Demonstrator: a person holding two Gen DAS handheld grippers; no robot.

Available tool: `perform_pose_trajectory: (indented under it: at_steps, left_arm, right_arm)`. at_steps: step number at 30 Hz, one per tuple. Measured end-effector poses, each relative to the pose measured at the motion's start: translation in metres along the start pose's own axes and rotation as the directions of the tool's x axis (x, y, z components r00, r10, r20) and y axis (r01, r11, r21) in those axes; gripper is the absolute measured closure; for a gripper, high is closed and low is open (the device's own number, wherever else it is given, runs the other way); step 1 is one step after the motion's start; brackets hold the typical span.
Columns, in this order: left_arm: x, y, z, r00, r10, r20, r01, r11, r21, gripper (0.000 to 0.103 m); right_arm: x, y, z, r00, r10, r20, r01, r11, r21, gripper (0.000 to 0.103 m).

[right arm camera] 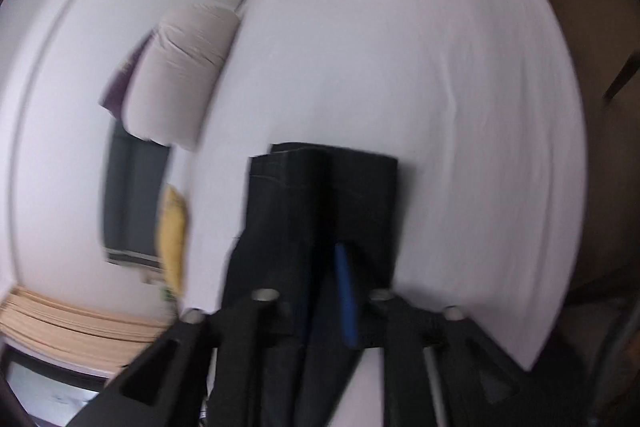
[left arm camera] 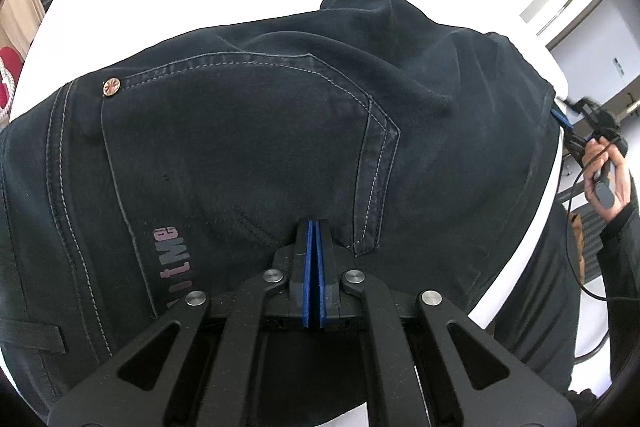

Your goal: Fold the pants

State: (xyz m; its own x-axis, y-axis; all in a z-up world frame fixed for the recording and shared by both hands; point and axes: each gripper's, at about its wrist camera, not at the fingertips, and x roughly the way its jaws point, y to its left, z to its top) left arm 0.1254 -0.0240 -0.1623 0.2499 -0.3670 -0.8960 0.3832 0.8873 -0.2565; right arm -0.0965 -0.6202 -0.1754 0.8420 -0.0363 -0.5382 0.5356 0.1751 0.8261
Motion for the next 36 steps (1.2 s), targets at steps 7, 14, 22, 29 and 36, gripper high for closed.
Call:
perform_pose_trajectory:
  at_steps: [7, 14, 22, 29, 36]
  left_arm:
    - [-0.001, -0.010, 0.003, 1.000, 0.025, -0.003, -0.025, 1.000, -0.001, 0.102]
    - [0.001, -0.009, 0.001, 1.000, 0.021, -0.006, -0.021, 1.000, 0.002, 0.102]
    - [-0.002, -0.007, 0.008, 1.000, 0.007, -0.023, -0.007, 1.000, 0.015, 0.102]
    - [-0.005, -0.008, 0.008, 0.999, 0.022, -0.028, -0.021, 0.999, 0.025, 0.102]
    - [-0.012, -0.001, -0.003, 1.000, 0.001, -0.010, -0.001, 1.000, -0.001, 0.102]
  right_arm:
    - [0.036, 0.035, 0.009, 1.000, -0.026, 0.000, 0.026, 0.998, -0.050, 0.038]
    - [0.023, 0.007, 0.021, 0.997, -0.081, -0.003, 0.081, 0.997, -0.003, 0.098]
    - [-0.022, -0.013, 0.010, 0.990, -0.115, 0.085, 0.115, 0.993, 0.004, 0.099]
    - [-0.023, -0.022, 0.012, 0.990, -0.113, 0.086, 0.111, 0.993, 0.037, 0.099]
    - [-0.013, -0.026, 0.020, 0.992, -0.123, 0.040, 0.123, 0.992, 0.012, 0.101]
